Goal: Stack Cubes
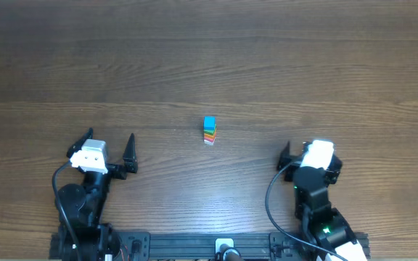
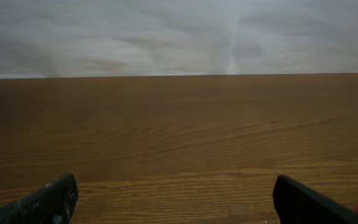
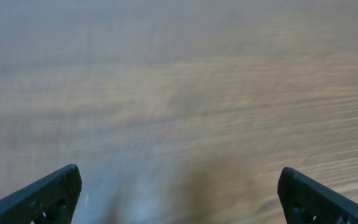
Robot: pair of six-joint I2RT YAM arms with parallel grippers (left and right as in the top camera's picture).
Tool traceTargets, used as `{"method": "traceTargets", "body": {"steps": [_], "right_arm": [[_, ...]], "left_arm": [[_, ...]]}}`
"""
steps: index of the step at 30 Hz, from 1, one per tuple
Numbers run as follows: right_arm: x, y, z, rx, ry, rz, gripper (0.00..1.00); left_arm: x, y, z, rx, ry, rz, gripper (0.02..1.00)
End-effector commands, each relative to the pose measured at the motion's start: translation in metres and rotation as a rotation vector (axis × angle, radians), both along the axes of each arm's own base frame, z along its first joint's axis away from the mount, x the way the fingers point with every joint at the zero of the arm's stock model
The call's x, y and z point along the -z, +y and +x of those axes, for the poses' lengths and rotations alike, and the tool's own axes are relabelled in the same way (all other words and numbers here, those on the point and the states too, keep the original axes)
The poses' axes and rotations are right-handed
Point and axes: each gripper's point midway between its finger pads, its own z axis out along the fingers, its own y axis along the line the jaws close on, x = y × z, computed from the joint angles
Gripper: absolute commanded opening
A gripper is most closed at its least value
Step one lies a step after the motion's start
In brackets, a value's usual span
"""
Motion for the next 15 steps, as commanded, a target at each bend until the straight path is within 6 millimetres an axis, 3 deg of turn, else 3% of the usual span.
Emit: {"method": "traceTargets", "body": {"steps": [1, 6, 15], "right_arm": [[-0.034, -0.021, 0.005, 0.096, -0.161, 0.05, 0.991], [-0.061, -0.043, 0.003, 0.183, -0.291, 0.081, 0.993], [-0.063, -0.042, 0.001, 0.142, -0.345, 0.071, 0.991]], "left_arm": [[0.001, -0.003, -0.001, 0.015, -0.003, 0.014, 1.0], [0.001, -0.003, -0.001, 0.015, -0.003, 0.013, 1.0], [0.001, -0.003, -0.001, 0.015, -0.003, 0.013, 1.0]]}}
